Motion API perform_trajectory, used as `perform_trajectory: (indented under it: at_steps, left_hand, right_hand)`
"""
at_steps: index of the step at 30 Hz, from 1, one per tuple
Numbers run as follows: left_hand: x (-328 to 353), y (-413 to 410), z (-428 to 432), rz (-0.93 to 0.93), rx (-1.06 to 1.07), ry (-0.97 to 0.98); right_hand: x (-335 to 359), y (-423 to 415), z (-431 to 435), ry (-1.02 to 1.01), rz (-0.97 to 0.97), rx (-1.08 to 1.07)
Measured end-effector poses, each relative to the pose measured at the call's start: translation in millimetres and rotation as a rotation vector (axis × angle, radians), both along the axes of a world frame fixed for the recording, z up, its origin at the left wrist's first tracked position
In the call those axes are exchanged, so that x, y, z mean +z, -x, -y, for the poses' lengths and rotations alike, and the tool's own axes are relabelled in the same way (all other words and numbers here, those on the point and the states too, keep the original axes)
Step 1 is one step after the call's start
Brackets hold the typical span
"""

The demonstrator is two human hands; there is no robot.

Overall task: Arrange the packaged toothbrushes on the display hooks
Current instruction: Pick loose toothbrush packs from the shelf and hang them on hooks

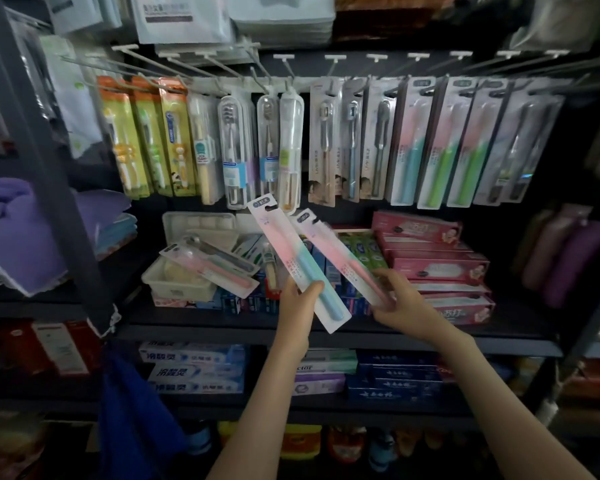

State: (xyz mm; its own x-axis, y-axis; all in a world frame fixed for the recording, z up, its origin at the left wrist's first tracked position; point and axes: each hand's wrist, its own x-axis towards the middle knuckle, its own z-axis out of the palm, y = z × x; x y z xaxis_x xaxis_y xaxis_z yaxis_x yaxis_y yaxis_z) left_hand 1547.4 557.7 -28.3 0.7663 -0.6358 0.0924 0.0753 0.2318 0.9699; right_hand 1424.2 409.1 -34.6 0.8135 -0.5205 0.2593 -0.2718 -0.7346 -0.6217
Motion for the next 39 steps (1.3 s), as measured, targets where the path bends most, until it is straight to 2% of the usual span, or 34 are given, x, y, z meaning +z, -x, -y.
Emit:
perform_trajectory:
  at_steps: [7,17,22,28,33,39]
  left_hand:
    - [14,12,24,0.156,-0.13,-0.041]
    - [94,4,92,0.451,-0.276,-0.074]
    - [115,15,122,0.466,-0.287,-0.043]
    - [117,24,143,0.449,-0.222,-0.034]
    - [111,24,149,0.424,-0.206,-0.034]
    - [109,16,147,0.437,-0.188,-0.027]
  right_hand:
    - [5,27,21,0.03,0.224,-0.076]
    - [82,59,84,0.258,0.28,-0.249]
    - [96,63,116,0.25,0.34,-0.359]
    - [94,60,136,0.257,0.341,-0.359]
    - [89,59,143,0.346,0.301,-0.286]
    - [95,45,145,0.352,0.371,-0.344]
